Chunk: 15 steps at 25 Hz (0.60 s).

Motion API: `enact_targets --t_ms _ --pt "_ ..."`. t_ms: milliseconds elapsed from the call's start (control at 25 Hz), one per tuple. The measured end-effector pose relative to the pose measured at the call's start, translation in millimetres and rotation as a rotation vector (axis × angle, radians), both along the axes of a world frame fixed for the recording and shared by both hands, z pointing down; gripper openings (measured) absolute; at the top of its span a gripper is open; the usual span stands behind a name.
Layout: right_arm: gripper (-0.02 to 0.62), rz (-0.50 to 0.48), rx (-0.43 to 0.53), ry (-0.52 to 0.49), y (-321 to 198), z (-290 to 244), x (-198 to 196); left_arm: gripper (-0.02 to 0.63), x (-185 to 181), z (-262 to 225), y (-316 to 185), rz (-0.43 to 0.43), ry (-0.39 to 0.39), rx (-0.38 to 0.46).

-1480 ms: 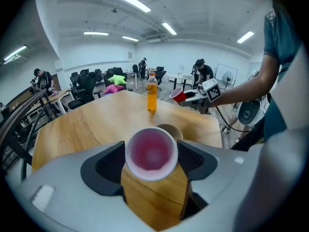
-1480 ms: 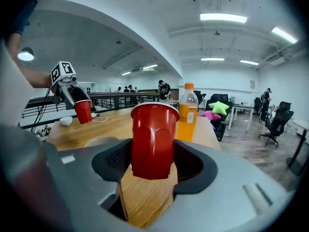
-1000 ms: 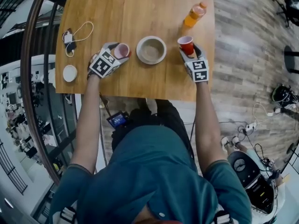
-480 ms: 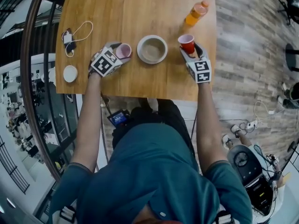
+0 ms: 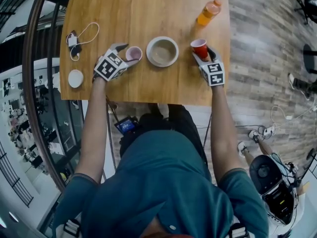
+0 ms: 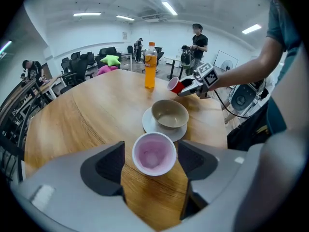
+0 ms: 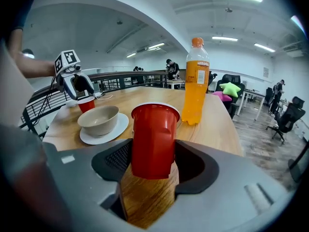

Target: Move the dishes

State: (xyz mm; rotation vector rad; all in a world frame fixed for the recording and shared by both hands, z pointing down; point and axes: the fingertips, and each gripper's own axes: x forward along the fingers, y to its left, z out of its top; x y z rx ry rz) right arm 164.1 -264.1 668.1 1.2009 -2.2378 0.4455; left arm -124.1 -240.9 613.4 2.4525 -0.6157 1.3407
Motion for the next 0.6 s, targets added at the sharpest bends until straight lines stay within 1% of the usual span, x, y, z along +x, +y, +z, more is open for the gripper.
enact_targets --t_ms 160,280,360,440,520,600 --pt "0.282 -0.021 -0.053 0.003 6.0 7.3 -2.7 0.341 -2.1 1.8 1.4 0.001 -0.001 -0.003" --pt "0.289 -0.048 -0.094 -0.006 11.5 1.7 -4.8 0.341 -2.4 0.0 2.5 0.000 0.004 0.001" --pt "0.312 -0.033 -0.113 -0.045 7.4 -14.2 -3.4 0.339 -3.0 -3.0 2.3 -0.003 0.007 0.006" --pt "0.319 -0.011 -0.140 -0.088 -4.0 -34.2 -2.7 0.339 -3.7 -5.6 0.3 -0.007 0.014 0.014" --pt "0.328 -0.029 -0.195 -0.089 -14.1 -45.2 -7.1 0.339 -4.4 -6.2 -1.1 -0.013 0.020 0.018" --pt "0.333 -0.044 -0.269 -0.049 -22.2 -43.8 -12.9 0.339 -4.8 -5.8 -0.3 -0.017 0.022 0.014"
